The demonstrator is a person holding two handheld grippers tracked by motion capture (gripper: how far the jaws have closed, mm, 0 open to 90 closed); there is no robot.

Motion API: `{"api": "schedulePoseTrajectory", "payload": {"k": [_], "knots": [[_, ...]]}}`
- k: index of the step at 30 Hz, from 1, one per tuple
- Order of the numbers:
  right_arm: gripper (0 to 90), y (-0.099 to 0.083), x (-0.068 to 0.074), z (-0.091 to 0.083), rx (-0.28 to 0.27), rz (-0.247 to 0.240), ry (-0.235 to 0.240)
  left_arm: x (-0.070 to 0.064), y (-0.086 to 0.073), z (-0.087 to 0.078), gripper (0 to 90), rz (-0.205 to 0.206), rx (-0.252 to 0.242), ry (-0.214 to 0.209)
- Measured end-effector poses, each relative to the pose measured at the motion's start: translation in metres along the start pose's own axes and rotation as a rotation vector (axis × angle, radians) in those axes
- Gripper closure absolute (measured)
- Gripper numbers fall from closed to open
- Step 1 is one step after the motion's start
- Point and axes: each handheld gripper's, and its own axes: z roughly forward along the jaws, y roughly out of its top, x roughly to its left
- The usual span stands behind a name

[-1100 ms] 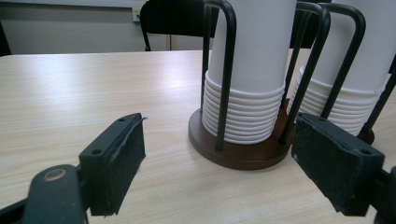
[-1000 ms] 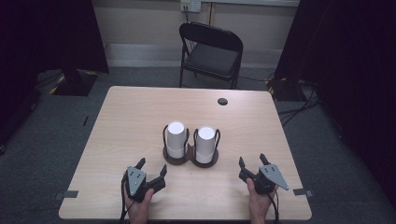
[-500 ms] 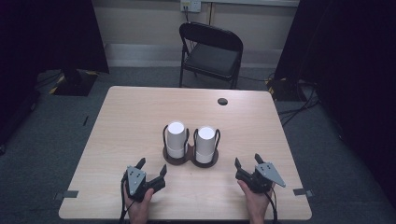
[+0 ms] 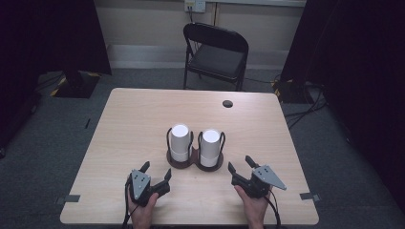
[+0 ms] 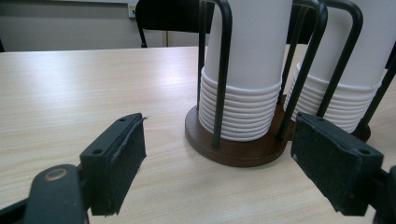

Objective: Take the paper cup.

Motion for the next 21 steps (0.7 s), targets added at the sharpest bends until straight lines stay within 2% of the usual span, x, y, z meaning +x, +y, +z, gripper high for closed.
{"api": "schedulePoseTrajectory", "payload": {"k": [3,6,11,16,21], "knots": [[30.2,0.007,0.004,0.002,-0.008,-0.004,0.034,0.0,0.0,0.0,17.7,-0.001,-0.006,-0.001],[31.0,0.013,0.007,0.003,-0.022,0.009,0.067,0.0,0.0,0.0,17.7,-0.008,-0.005,-0.004],[34.9,0.026,0.013,0.007,-0.04,-0.012,0.103,0.0,0.0,0.0,17.7,-0.007,-0.009,0.0],[32.7,0.038,0.019,0.016,-0.051,-0.028,0.146,0.001,0.0,-0.001,17.6,-0.007,-0.01,-0.003],[30.4,0.051,0.027,0.023,-0.065,-0.052,0.168,0.001,0.0,-0.001,17.6,-0.005,-0.013,-0.004]]}}
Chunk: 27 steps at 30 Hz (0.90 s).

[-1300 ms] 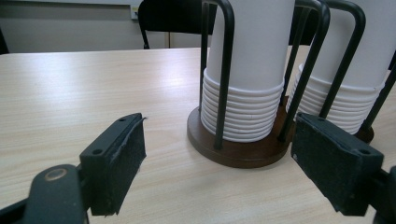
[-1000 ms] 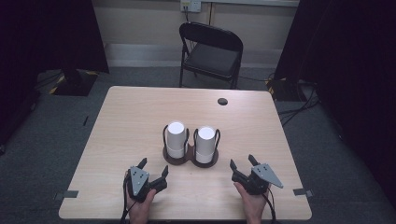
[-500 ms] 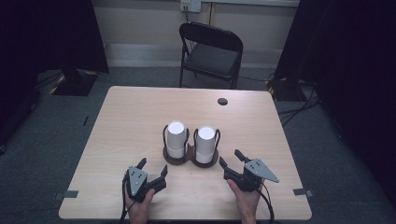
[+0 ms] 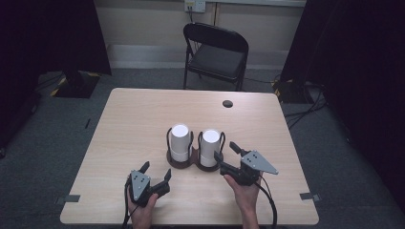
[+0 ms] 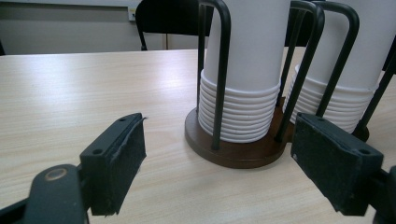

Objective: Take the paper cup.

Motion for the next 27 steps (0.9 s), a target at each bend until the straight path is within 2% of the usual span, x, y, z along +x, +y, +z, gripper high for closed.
{"api": "schedulePoseTrajectory", "payload": {"k": [3,7,11,21,24,27], "knots": [[26.3,0.006,0.003,0.005,-0.009,0.011,0.005,0.0,0.0,0.0,17.6,0.001,-0.001,0.0],[26.2,0.011,0.005,0.011,-0.015,0.012,0.021,0.0,0.0,0.0,17.6,0.002,-0.002,-0.008],[26.3,0.016,0.005,0.018,-0.016,0.006,0.019,0.001,0.0,0.0,18.2,-0.009,-0.001,-0.014],[26.7,0.038,0.002,0.036,-0.019,-0.001,0.015,0.001,0.0,0.0,18.1,-0.004,-0.004,-0.008],[26.2,0.036,0.005,0.038,-0.014,-0.002,-0.012,0.0,0.0,0.0,18.1,-0.004,-0.004,-0.006],[26.6,0.031,0.007,0.039,-0.019,0.027,-0.014,0.0,0.0,-0.001,18.1,-0.002,-0.004,-0.008]]}}
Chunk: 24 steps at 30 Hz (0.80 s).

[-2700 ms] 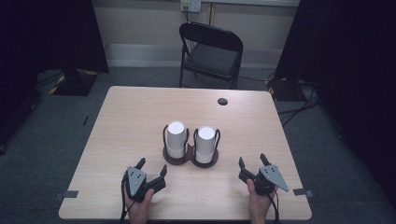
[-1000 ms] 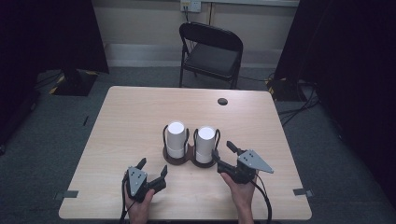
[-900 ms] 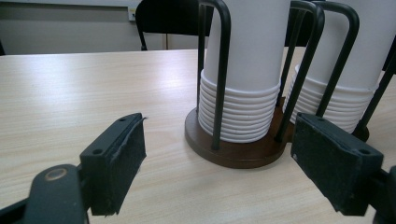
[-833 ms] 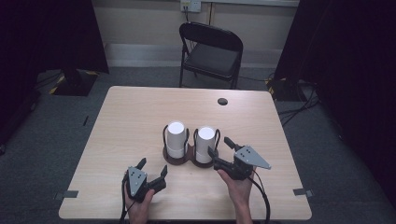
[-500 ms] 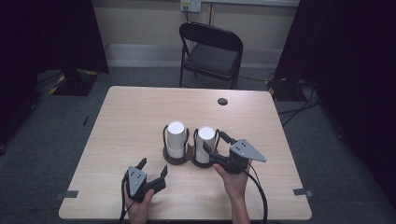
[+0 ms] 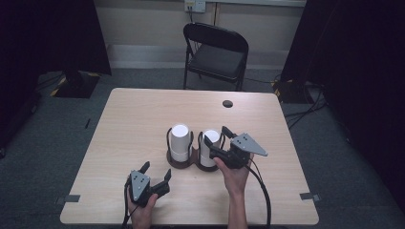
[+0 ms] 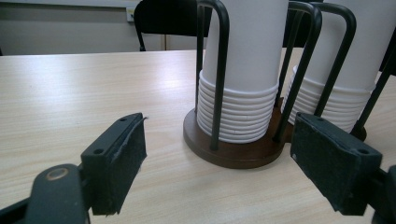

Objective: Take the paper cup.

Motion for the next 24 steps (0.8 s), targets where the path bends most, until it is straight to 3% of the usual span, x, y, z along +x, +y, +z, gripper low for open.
{"api": "schedulePoseTrajectory", "payload": {"k": [9,11,24], "knots": [[27.1,-0.01,0.003,0.012,0.034,-0.064,-0.032,0.001,0.0,0.0,18.1,-0.004,0.0,-0.001],[28.1,-0.012,0.002,0.014,0.033,-0.049,-0.026,0.001,0.0,0.0,18.1,-0.002,0.001,-0.002],[31.1,-0.02,0.001,0.027,0.068,-0.063,-0.034,0.001,0.0,0.001,18.1,-0.007,0.009,-0.016]]}}
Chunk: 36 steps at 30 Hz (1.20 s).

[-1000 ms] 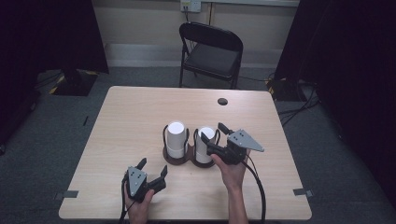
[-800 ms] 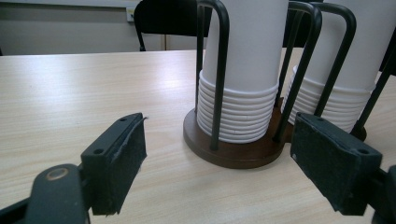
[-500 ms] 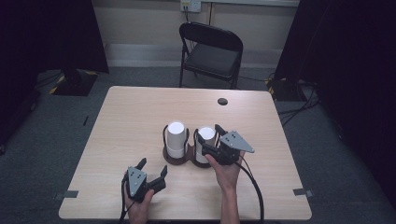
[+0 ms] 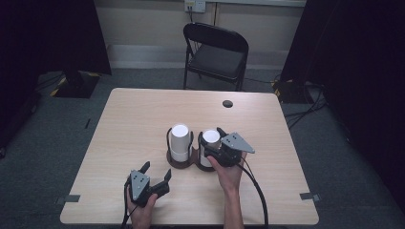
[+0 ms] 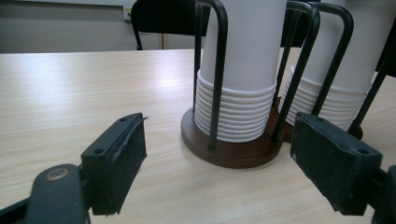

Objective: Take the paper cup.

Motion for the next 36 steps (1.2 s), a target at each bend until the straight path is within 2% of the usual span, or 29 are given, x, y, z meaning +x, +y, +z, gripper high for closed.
{"api": "schedulePoseTrajectory", "payload": {"k": [6,12,18,21,27,31,36], "knots": [[32.9,-0.002,0.001,0.004,0.026,-0.009,-0.002,-0.001,0.0,0.001,18.1,0.009,0.01,0.002],[34.1,-0.002,0.001,0.004,0.026,-0.011,-0.009,0.0,0.001,0.001,18.1,0.006,0.012,-0.001],[34.3,-0.001,0.003,0.001,-0.011,-0.008,-0.014,-0.001,0.001,0.001,17.2,0.021,0.015,-0.002],[34.4,-0.001,0.003,-0.001,-0.029,0.001,-0.013,-0.001,0.0,0.001,17.2,0.009,0.009,0.002],[34.4,-0.005,0.003,-0.006,-0.071,0.01,-0.021,-0.002,0.0,0.001,17.5,0.019,0.011,0.006],[34.5,-0.003,0.003,-0.007,-0.1,0.007,-0.019,-0.001,0.0,0.001,17.7,0.009,0.008,0.004],[34.6,-0.002,0.004,-0.009,-0.122,0.001,-0.022,-0.001,0.0,0.001,17.8,0.015,0.012,-0.004]]}}
